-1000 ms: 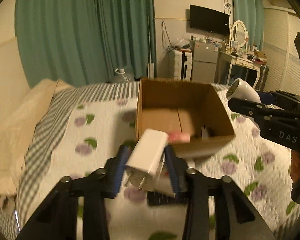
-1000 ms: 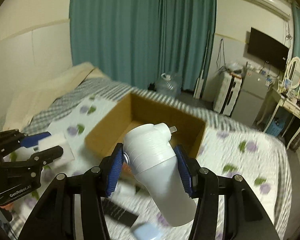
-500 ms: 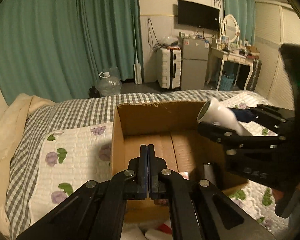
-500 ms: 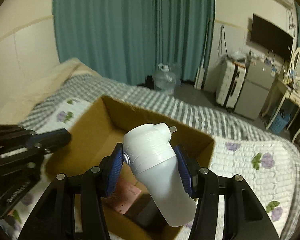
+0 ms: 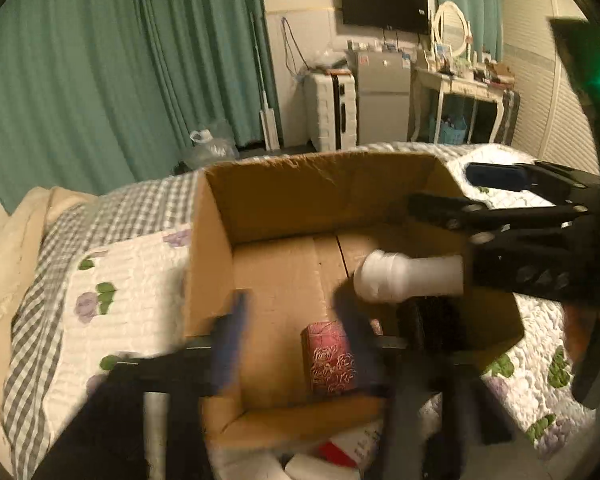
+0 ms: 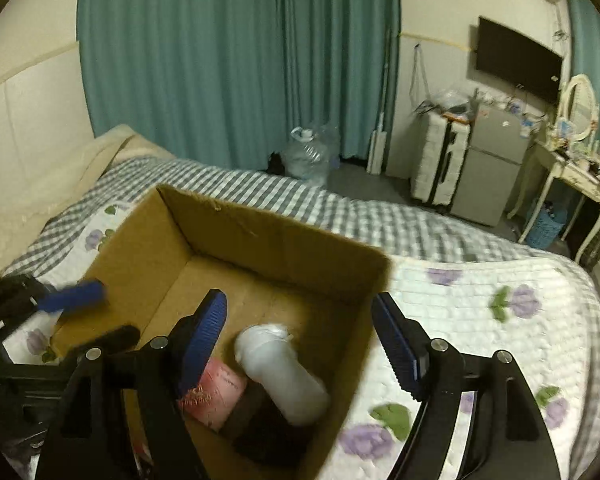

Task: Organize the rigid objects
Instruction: 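Lower the white device into the box and open the right tool, then grasp the light blue earbud case with the right tool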

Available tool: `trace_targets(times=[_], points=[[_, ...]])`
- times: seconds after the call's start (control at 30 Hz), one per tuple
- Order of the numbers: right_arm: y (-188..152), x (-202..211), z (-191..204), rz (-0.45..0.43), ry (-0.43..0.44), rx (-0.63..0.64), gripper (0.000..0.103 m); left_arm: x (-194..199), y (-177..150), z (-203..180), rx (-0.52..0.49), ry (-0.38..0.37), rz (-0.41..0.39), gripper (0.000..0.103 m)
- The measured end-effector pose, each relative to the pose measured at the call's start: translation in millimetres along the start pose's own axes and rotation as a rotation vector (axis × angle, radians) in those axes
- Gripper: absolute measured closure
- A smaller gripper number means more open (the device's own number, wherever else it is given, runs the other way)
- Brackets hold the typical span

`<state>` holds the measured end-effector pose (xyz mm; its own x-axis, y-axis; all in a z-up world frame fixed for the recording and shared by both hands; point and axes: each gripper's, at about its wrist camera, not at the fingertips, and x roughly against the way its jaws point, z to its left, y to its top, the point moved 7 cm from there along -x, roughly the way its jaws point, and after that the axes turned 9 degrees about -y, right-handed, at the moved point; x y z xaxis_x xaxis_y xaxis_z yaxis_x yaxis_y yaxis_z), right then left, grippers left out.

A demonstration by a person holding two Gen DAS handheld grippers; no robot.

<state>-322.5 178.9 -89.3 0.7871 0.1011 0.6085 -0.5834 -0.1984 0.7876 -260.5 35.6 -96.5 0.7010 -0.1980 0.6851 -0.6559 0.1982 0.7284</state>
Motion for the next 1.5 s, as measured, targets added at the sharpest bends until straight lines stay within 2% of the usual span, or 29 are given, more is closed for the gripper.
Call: trace_targets(times=[0.07,0.2,0.33,0.53,0.7,0.83,0.9,1.0,1.13,1.3,1.5], points=[[-2.2,24.2,-7.4,-0.032,-0.02,-0.002,0.019,14.6,-4.3,-0.1,0.002,0.007,-0.02,0.042],[-10.1,66.1,-15.5,-0.072,-0.032,-0.015,0.014,45.4,-19.6,1.3,0.025,0.023,-0.019,0.042],[-39.6,101.4,-18.6,-0.067,-0.037,-0.036,0.01,73.9,-43.7,0.4,0.051,0.029,-0.026,0.041],[-95.4,110.7,-4.4,0.015,-0.011,-0.036,0.01,87.0,-92.7,5.3,0.134,0.032,0.017,0.04],[-153.8,87.1,17.3,0.164,-0.034,0.042,0.011,75.3,-133.5,10.9,0.19,0.02,0.08,0.04],[-185.3,67.7,27.9,0.257,-0.026,0.081,0.012,65.7,-149.1,10.5,0.185,0.019,0.116,0.04],[-190.4,58.0,31.0,0.281,-0.056,0.116,0.015,62.5,-151.9,10.0,0.192,0.012,0.122,0.04],[-198.2,48.1,34.0,0.316,-0.054,0.115,0.016,60.2,-155.2,8.3,0.191,0.004,0.127,0.04],[-205.9,35.8,36.6,0.364,-0.02,0.103,0.044,57.0,-157.1,7.1,0.198,-0.002,0.134,0.04],[-184.0,53.0,27.6,0.28,-0.011,0.069,0.045,52.8,-148.8,-4.4,0.2,-0.02,0.129,0.04],[-148.7,47.8,13.1,0.211,-0.042,0.045,0.045,26.5,-139.0,-28.9,0.181,-0.02,0.15,0.04]])
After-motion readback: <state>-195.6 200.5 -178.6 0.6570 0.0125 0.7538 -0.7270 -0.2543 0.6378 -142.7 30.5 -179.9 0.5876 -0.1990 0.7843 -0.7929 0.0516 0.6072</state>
